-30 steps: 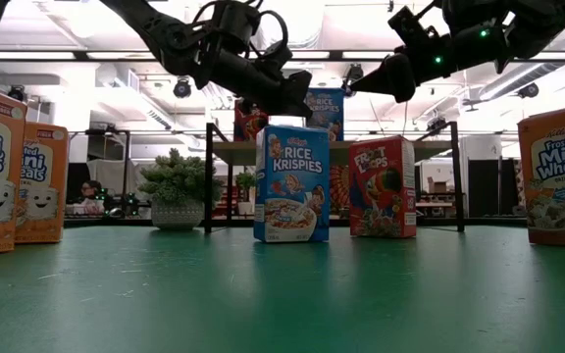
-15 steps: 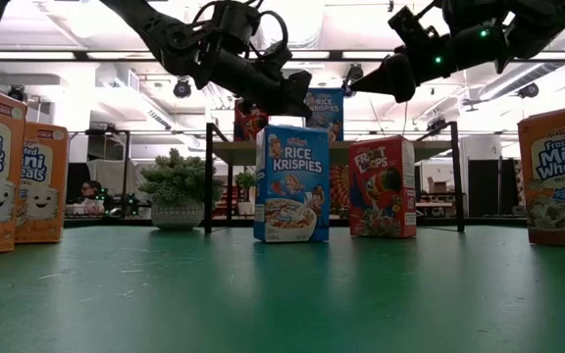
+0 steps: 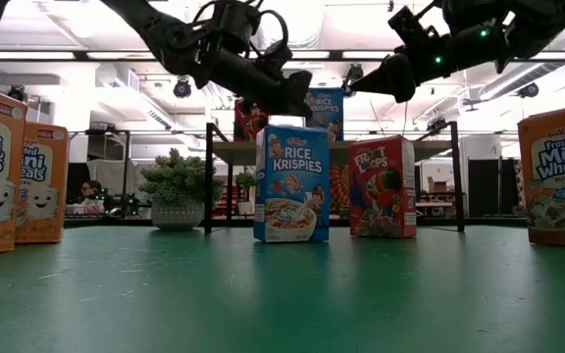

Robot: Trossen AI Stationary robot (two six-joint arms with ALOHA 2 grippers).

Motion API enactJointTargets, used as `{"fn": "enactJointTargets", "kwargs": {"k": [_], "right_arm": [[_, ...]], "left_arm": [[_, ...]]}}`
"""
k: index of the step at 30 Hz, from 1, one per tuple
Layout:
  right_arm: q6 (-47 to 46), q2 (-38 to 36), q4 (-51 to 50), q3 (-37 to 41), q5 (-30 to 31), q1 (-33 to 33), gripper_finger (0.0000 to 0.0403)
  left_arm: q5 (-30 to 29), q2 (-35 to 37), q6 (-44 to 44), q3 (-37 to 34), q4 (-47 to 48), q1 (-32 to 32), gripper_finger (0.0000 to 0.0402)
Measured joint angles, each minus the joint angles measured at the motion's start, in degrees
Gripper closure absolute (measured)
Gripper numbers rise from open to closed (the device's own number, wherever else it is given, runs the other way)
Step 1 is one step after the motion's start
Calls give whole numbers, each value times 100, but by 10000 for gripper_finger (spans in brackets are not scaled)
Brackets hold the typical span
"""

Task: Stack cereal on shelf
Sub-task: Put the bottom blue cereal box on the shelf aligned with the other blue cereal box, then put the middle right orange cereal box on the shelf

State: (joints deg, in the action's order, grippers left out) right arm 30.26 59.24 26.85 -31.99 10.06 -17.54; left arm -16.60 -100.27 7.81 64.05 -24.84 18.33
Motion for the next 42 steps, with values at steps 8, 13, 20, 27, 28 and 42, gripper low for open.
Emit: {"fn": "enactJointTargets", "kwargs": {"k": [8, 13, 20, 27, 28, 42], "right_arm": [[-20, -1, -2, 0, -2, 0, 390], [-128, -2, 43, -2, -2, 2, 390], [-1225, -6, 49, -137, -711, 31, 390], [-3202, 2, 42, -227, -2750, 379, 390], [-3534, 2, 43, -262, -2899, 482, 390], [-6663, 250, -4202, -2324, -2808, 2007, 390]], "left_arm": [[2, 150, 2, 0, 244, -199, 402], [4, 462, 45, 0, 787, -464, 402], [7, 1161, 444, -13, 2023, -1115, 402], [4, 2140, 666, -658, 2450, -1795, 402], [4, 2319, 655, -825, 2453, -1883, 402], [4, 3898, -37, -2335, 2379, -2444, 402]]}}
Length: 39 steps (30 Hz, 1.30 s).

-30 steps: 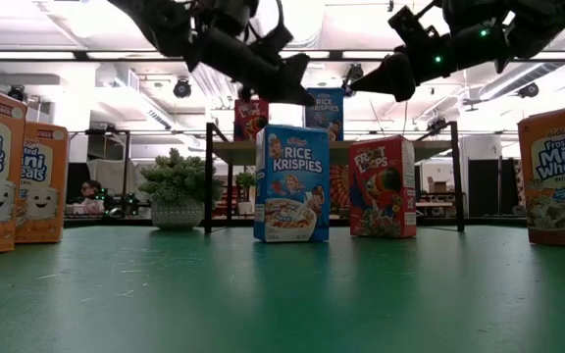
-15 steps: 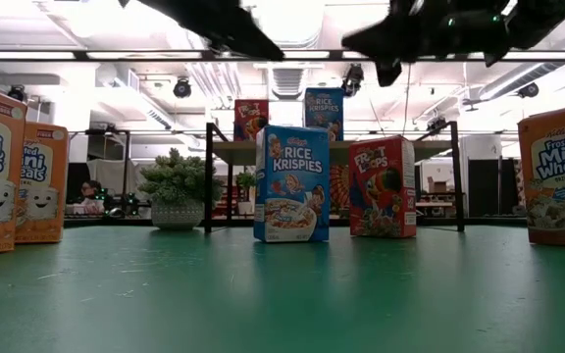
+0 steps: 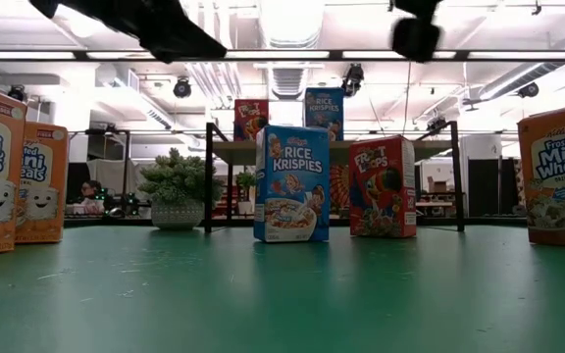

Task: Stack cereal on shelf
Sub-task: Put the middle right orange cereal box on the shelf

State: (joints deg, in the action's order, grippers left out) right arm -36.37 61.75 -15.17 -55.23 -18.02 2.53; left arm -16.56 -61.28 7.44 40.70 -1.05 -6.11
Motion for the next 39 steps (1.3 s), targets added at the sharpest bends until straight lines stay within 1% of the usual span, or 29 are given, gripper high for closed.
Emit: {"fn": "enactJointTargets", "kwargs": {"k": [2, 5, 7, 10, 12, 15, 18, 23, 26, 30, 34, 39], "right_arm": [[-560, 176, -1325, -469, 88, 89, 390], [-1215, 497, -3547, -1132, 160, 199, 390], [-1556, 713, -4824, -1481, 274, 261, 390], [-1973, 931, -6298, -1824, 606, 341, 390], [-2229, 1010, -6857, -1922, 759, 388, 389], [-2412, 1031, -6962, -1935, 764, 446, 376], [-2525, 1040, -6979, -1926, 763, 526, 345], [-2729, 1086, -6910, -1856, 816, 745, 264], [-2956, 1082, -6654, -1707, 819, 930, 214], [-3258, 1082, -6476, -1435, 917, 1162, 162], [-3412, 1109, -6354, -1195, 917, 1351, 132], [-3431, 1107, -5973, -906, 916, 1410, 122]], "left_arm": [[2, 59, 9, -15, 1, -1, 402], [2, 79, 45, -2, -3, -2, 402], [2, 55, 91, 51, -8, -2, 402], [2, 12, 106, 97, -33, -2, 402], [2, -11, 139, 117, -23, -2, 402], [2, -21, 239, 123, -25, -2, 402], [2, -23, 256, 123, -15, -2, 402], [1, -32, 256, 123, 7, -2, 402], [2, -34, 251, 123, 43, -2, 402], [2, -34, 195, 121, 115, -2, 402], [0, -34, 172, 119, 115, -2, 402], [1, -34, 151, 118, 114, -2, 402]]}}
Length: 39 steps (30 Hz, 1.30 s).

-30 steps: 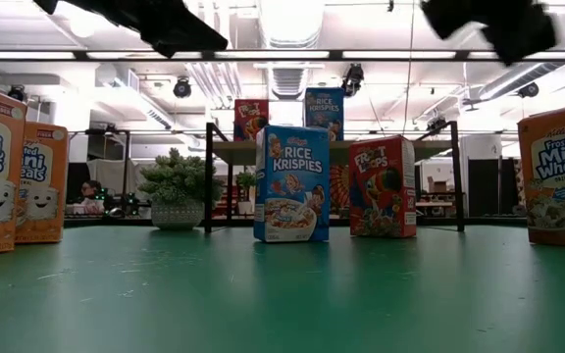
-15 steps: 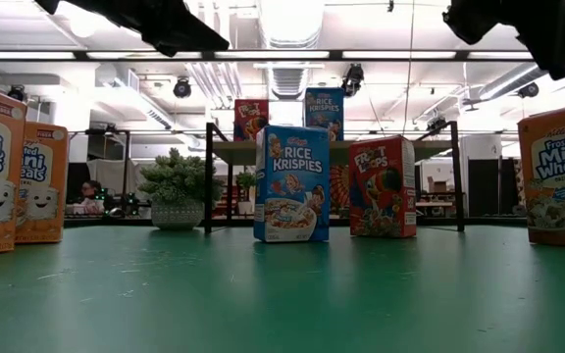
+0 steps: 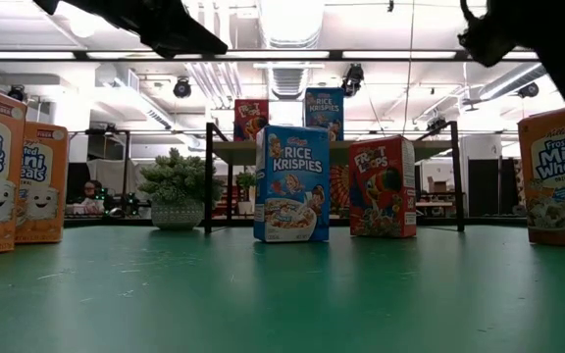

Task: Stack cereal on shelf
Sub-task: Put the middle right orange cereal box on the shelf

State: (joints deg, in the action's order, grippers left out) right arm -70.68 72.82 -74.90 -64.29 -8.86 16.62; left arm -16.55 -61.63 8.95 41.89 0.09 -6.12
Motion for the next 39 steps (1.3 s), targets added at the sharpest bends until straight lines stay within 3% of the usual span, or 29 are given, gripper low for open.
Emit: {"fn": "enactJointTargets", "kwargs": {"k": [9, 20, 26, 32, 39], "right_arm": [[-64, 9, 538, 481, 2, 0, 137], [-47, 7, 538, 560, 4, 0, 222], [50, 7, 529, 504, 6, 0, 245], [268, 6, 502, 143, 6, -2, 249], [692, 4, 488, -906, 172, -2, 248]], "left_arm": [[-1, 0, -4, 0, -1, -1, 402], [-1, 0, -7, -2, -1, 0, 402], [-1, 0, -7, -2, -1, -1, 402], [-1, 0, 14, -2, -1, 0, 402], [-1, 0, 160, 21, 0, -1, 402]]}}
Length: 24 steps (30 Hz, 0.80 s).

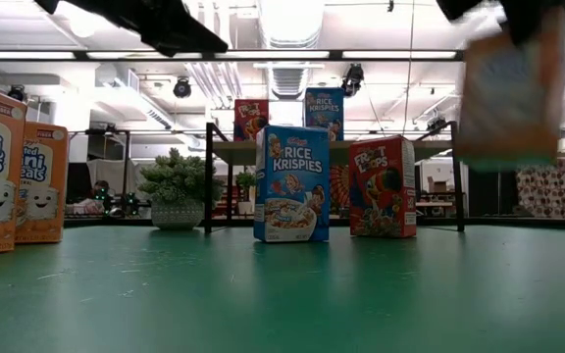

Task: Stack cereal on shelf
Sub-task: Put the middle right orange cereal box on the shelf

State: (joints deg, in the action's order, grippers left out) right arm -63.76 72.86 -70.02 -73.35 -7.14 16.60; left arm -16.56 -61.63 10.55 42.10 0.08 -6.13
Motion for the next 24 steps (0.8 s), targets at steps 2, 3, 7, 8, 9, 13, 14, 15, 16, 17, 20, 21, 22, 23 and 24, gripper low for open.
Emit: {"fn": "enactJointTargets", "kwargs": {"k": [2, 3, 7, 8, 9, 13, 14, 15, 16, 17, 20, 21, 22, 23, 24], "right_arm": [[200, 0, -11, -364, 219, -4, 248], [309, 0, -15, -559, 342, -11, 248], [877, 0, -24, -1310, 1033, -97, 250], [1026, 0, -25, -1485, 1219, -142, 251], [1188, 0, -32, -1649, 1402, -199, 252], [1907, 2, -338, -2204, 1873, -593, 255], [2072, 24, -503, -2331, 1916, -747, 255], [2248, 35, -677, -2465, 1926, -931, 255], [2432, 45, -838, -2571, 1926, -1125, 255], [2624, 90, -963, -2661, 1942, -1340, 255], [3346, 202, -1072, -2862, 1980, -2055, 255], [3643, 267, -1084, -2930, 1977, -2304, 255], [3966, 351, -1124, -3010, 1957, -2537, 255], [4322, 446, -1199, -3104, 1953, -2776, 255], [4710, 548, -1314, -3217, 1944, -3012, 255]], "left_arm": [[0, 0, 47, 11, -3, 1, 402], [0, 0, 57, 11, 0, 0, 402], [0, 0, 70, 11, -1, 0, 402], [0, 0, 72, 11, -1, 0, 402], [0, 0, 72, 11, -1, 0, 402], [0, 0, 56, 11, -1, 0, 402], [0, 0, 54, 13, -1, 1, 402], [0, 0, 54, 14, -1, 0, 402], [0, 0, 54, 14, -2, 0, 402], [0, 0, 54, 14, -2, 0, 402], [0, -2, 59, 16, -26, 0, 402], [0, -2, 67, 18, -57, 0, 402], [0, 0, 71, 20, -62, 0, 402], [0, 0, 72, 20, -58, 1, 402], [0, -2, 72, 20, -67, 0, 402]]}}
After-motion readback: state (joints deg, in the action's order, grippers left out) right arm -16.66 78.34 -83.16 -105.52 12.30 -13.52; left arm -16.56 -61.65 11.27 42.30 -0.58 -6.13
